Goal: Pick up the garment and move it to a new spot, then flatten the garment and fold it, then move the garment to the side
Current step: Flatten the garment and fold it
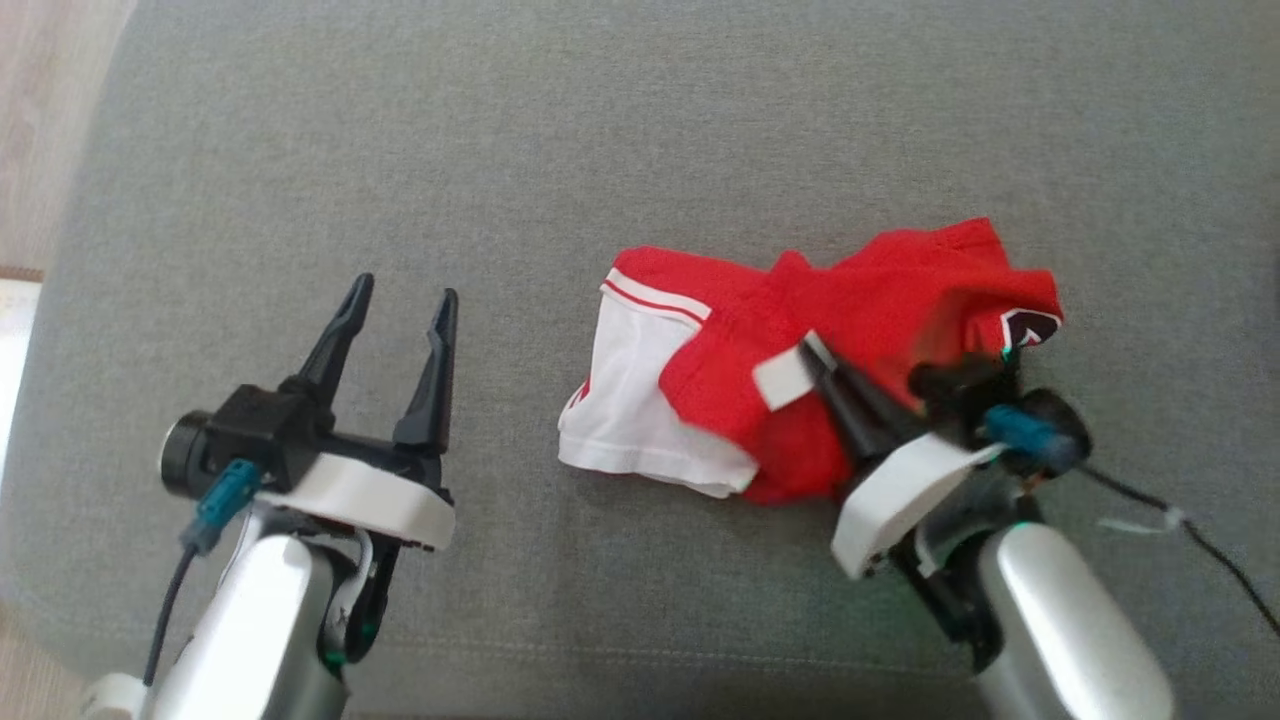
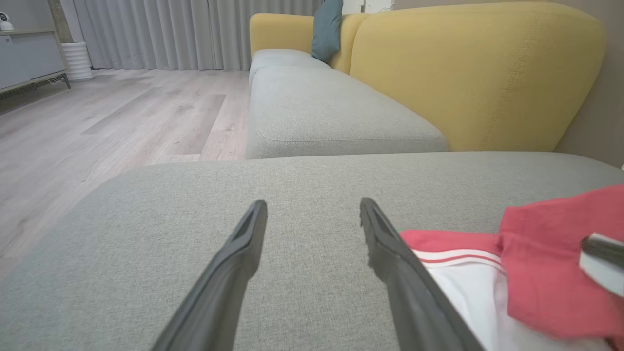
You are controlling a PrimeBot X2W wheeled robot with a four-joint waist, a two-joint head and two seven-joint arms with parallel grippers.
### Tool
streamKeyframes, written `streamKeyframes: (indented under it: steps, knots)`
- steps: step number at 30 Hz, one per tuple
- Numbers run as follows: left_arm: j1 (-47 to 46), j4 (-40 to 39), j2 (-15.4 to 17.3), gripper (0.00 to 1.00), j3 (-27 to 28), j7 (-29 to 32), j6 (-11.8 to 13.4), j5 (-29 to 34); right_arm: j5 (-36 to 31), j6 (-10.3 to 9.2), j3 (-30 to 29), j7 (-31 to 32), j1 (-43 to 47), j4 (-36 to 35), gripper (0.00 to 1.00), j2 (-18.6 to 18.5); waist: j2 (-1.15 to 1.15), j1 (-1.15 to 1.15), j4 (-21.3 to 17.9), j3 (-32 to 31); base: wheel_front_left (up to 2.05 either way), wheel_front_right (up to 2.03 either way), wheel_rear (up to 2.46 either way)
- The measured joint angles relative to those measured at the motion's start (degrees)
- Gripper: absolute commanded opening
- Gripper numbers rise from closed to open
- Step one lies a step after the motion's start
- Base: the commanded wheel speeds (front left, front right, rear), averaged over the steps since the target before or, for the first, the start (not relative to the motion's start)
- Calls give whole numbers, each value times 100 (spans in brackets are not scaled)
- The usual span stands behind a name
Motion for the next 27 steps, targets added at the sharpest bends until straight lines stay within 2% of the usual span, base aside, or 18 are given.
streamKeyframes:
  steps: [5, 10, 15, 19, 20, 21, 24, 27]
  knots:
    - [0, -3, -9, 100, 92, 0, -42, 36, 73, 0, -520, -254, 16, -453, 0, 23, 0, 0, -100, -31, 0, 0, 0]
    - [1, -18, -26, 100, 120, 0, -68, 100, 71, 0, -1806, -370, 296, -695, 0, 68, 0, 0, -218, -41, 0, 0, 0]
    - [1, -35, -51, 100, 199, -1, -100, 148, 276, 0, -3073, -449, 760, -375, 0, 126, 0, 0, -276, 2, 0, 0, 0]
    - [1, -34, -52, 100, 254, -1, -143, 153, 434, 0, -3470, -553, 952, 0, 0, 144, 0, 0, -324, 48, 0, 0, 0]
    - [1, -33, -52, 100, 256, -1, -143, 176, 489, 0, -3489, -581, 953, 83, 47, 147, 0, 0, -337, 57, 0, 0, 0]
    - [1, -33, -52, 100, 261, -1, -143, 200, 536, 0, -3499, -595, 951, 140, 100, 151, 0, 0, -350, 63, 0, 0, 0]
    - [2, -7, -52, 100, 276, 0, -143, 202, 591, 0, -3648, -761, 955, 225, 100, 166, 0, 0, -375, 49, 0, 0, 0]
    - [13, 5, -49, 100, 293, -1, -141, 210, 563, 0, -3746, -1059, 1033, 19, 100, 166, 0, 0, -387, -13, 0, 0, 0]
